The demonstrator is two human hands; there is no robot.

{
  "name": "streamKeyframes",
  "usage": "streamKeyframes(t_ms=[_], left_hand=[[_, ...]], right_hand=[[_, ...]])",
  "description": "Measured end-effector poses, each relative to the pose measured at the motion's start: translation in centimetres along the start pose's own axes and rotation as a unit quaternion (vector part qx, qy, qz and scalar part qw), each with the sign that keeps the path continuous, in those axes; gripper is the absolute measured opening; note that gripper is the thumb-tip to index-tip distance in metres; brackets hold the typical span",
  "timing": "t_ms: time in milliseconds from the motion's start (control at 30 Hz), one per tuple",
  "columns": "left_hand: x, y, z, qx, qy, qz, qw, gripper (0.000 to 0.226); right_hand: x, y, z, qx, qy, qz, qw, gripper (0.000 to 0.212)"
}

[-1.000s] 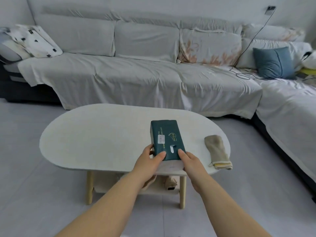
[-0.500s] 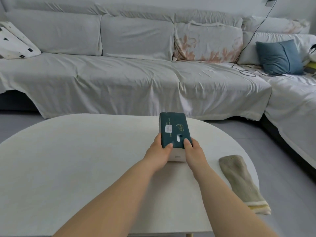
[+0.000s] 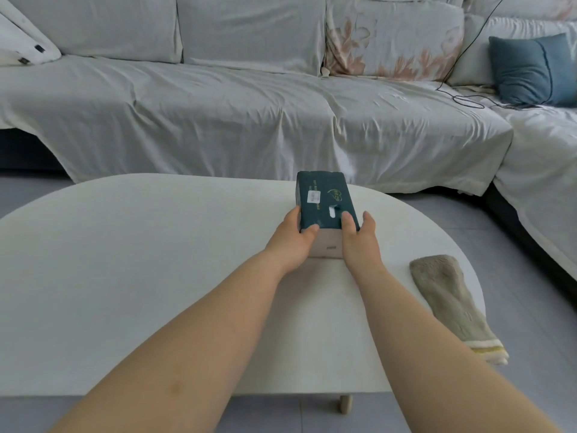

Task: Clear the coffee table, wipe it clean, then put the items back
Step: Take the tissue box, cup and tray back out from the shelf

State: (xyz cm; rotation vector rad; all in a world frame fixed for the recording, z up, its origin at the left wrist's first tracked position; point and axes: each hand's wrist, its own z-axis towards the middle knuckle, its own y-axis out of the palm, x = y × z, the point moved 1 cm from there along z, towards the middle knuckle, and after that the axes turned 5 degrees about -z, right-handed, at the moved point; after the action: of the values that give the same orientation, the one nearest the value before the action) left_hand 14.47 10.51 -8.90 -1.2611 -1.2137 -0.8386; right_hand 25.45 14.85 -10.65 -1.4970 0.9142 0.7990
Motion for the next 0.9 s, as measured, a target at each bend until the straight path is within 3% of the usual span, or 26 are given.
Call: streamKeyframes(t_ms=[133, 233, 333, 433, 533, 700, 900], left_hand=[[-0.2, -0.8, -3.4, 0.040, -0.017, 0.003, 0.999, 0.051], [-0.3, -2.0, -8.1, 0.078, 0.022, -0.011, 0.997, 0.042], [-1.3, -2.9, -13.8, 0.038, 0.039, 0.007, 0.998, 0.022], [-3.8, -3.3, -19.6, -0.017, 0.003, 0.019, 1.000, 0.024], [-7.8, -3.7, -23.6, -0.010, -0.068, 0.034, 0.997, 0.026], [-15.9, -5.0, -25.4, 0.092, -0.201, 0.029, 0.975, 0.021], [-21.2, -7.5, -21.0, 0.183, -0.261, -0.008, 0.948, 0.037]], right_hand=[[0.0, -1.3, -2.5, 0.031, 0.012, 0.028, 0.999, 0.057], [0.0, -2.7, -6.7, 0.029, -0.018, 0.025, 0.999, 0.035], [0.5, -3.7, -12.0, -0.015, -0.043, 0.004, 0.999, 0.013], [1.8, -3.9, -17.3, -0.070, -0.027, -0.014, 0.997, 0.019], [4.2, -2.8, -21.4, -0.145, 0.000, -0.036, 0.989, 0.024], [9.3, 0.5, -23.5, -0.239, 0.098, -0.037, 0.965, 0.011], [13.0, 7.1, -21.0, -0.287, 0.139, -0.056, 0.946, 0.038]])
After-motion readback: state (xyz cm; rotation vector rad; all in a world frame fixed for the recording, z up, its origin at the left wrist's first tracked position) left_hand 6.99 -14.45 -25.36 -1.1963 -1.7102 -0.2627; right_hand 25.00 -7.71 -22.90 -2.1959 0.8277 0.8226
